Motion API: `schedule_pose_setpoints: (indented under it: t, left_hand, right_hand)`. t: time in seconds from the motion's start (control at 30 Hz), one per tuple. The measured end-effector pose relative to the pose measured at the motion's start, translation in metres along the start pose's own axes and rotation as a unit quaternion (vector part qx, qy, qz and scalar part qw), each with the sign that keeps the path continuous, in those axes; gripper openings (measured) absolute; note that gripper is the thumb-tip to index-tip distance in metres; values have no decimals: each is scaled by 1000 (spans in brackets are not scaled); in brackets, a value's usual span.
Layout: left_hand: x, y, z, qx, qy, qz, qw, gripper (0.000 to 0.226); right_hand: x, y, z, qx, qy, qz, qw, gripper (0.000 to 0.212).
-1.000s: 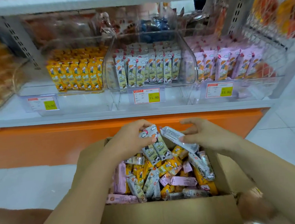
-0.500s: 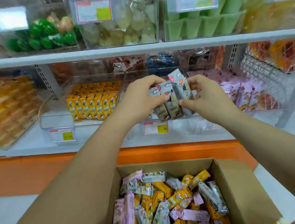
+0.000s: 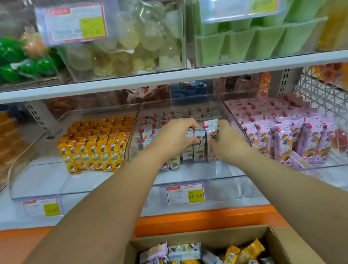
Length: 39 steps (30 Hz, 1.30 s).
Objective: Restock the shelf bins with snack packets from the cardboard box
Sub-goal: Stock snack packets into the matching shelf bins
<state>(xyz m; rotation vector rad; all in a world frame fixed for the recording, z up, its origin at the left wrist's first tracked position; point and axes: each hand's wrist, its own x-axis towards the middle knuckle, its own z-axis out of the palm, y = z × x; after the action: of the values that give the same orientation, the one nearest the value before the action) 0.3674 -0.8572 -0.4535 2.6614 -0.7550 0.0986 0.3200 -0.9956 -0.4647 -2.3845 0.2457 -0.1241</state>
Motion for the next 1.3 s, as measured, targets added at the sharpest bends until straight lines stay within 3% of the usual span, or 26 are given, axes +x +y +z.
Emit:
schedule_pose_setpoints:
  t: [0.13, 0.27, 0.4, 0.7, 0.9, 1.13, 1.3]
  left_hand:
    - [17, -12, 10, 27, -31, 2, 999, 39]
    - [26, -17, 16, 103, -47, 22, 993, 42]
    - [26, -22, 16, 166, -13, 35, 985, 49]
    - [15, -36, 14, 193, -6, 27, 981, 78]
    - [3, -35, 8, 183, 16, 27, 983, 69]
    - [-16, -11, 2, 142, 55, 20, 988, 52]
    - [-27, 28, 1, 79, 71, 27, 994, 36]
  right_hand:
    - [21, 7, 12, 2, -43, 48, 998, 55]
    - [30, 14, 20, -16, -36, 50, 998, 40]
    - [31, 19, 27, 2, -7, 40, 999, 25]
    - [25, 18, 27, -15, -12, -1, 1000, 46]
    - [15, 15, 21, -45, -8, -28, 999, 63]
    - [-14, 3, -1, -79, 9, -104, 991, 59]
    - [-49, 17, -27, -17, 60, -209, 976, 46]
